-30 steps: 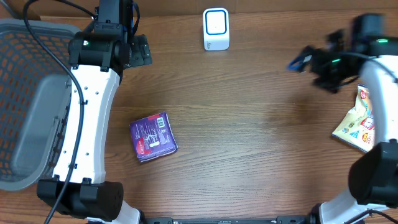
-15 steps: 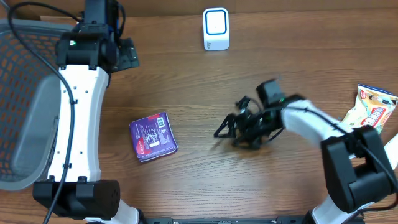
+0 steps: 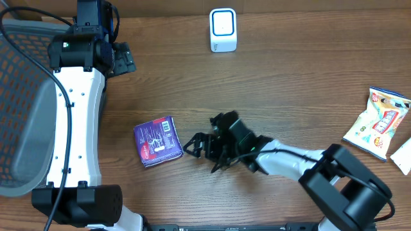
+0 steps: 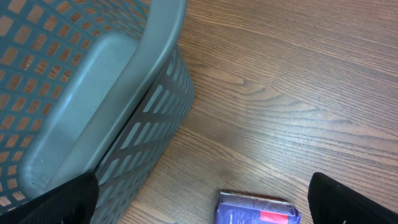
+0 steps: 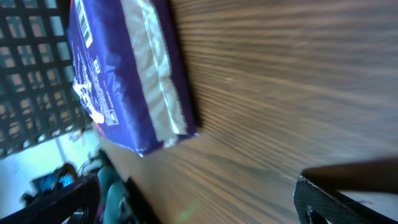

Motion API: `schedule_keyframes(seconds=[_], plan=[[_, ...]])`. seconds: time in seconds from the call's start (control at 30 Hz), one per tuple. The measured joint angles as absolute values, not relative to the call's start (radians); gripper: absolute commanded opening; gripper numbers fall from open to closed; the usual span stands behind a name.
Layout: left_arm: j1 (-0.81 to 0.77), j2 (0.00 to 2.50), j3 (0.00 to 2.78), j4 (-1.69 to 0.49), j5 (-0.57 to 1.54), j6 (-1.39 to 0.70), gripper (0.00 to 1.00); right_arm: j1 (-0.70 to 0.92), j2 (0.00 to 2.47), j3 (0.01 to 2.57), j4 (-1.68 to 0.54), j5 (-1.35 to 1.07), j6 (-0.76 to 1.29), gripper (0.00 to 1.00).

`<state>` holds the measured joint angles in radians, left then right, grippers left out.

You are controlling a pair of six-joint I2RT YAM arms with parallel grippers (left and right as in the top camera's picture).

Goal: Scan the item barcode
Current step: 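Reach the right gripper to the purple pack and grasp it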

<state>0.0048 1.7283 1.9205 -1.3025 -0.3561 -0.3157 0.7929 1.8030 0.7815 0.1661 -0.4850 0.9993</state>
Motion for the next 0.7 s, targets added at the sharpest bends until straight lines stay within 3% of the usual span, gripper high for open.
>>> schedule_keyframes(seconds=[0.17,0.4,0.7], plan=[[0.007,1.728,1.921,-1.303,-0.356,-0.316,1.00,0.885,1.803,0.779,0.212,-0.341,1.131,1.00],[0.007,1.728,1.921,-1.306,-0.356,-0.316,0.99,0.890,1.863,0.776,0.380,-0.255,1.256,0.96],[0.007,1.728,1.921,-1.306,-0.356,-0.316,1.00,0.892,1.924,0.818,0.405,-0.290,1.305,0.75]])
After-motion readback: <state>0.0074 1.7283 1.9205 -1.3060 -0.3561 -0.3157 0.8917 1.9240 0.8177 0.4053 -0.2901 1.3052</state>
